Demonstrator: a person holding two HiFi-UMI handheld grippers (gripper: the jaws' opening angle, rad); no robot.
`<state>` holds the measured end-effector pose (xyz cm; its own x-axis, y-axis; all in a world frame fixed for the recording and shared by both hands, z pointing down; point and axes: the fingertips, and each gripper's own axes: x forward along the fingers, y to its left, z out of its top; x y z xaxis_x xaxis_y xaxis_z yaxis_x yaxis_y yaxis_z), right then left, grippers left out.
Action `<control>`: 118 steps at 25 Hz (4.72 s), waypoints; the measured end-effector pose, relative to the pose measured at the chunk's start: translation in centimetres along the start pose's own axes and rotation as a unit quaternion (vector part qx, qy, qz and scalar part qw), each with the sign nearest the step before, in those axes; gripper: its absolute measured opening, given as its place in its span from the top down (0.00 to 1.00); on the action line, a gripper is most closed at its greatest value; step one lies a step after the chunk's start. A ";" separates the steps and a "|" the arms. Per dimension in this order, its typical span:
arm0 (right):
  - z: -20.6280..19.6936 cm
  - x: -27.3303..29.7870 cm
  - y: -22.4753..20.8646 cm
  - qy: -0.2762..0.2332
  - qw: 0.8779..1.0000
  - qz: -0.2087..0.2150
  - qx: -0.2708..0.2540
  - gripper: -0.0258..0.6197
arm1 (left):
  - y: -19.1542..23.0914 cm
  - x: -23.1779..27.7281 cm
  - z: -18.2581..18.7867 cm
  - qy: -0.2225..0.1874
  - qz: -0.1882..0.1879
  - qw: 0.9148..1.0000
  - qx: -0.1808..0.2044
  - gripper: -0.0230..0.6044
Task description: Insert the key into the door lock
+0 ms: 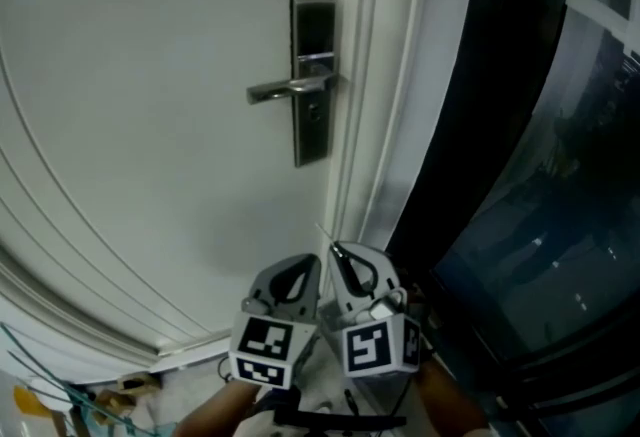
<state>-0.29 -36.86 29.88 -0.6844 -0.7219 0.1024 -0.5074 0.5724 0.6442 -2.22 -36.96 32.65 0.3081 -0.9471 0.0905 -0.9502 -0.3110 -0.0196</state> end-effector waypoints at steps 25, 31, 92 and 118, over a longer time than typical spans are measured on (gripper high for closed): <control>3.3 9.2 -8.1 0.036 0.956 -0.077 -0.280 0.93 | 6.6 6.0 3.2 -0.011 -0.027 1.000 0.007 0.94; 3.4 11.1 -10.0 0.055 0.923 -0.108 -0.365 0.93 | 7.6 6.2 2.8 -0.008 -0.027 1.000 0.005 0.94; 3.7 17.9 -12.4 0.095 0.873 -0.114 -0.464 0.93 | 9.4 5.6 1.0 0.000 -0.008 1.000 -0.019 0.94; 2.8 9.4 -8.9 0.065 0.941 -0.108 -0.315 0.84 | 3.2 2.8 1.0 -0.005 -0.021 1.000 -0.020 0.94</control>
<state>-3.67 -47.65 22.98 -0.5104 -0.8598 -0.0163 -0.1882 0.0932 0.9777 -4.37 -40.70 31.85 0.3483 -0.9340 0.0798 -0.9374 -0.3475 0.0240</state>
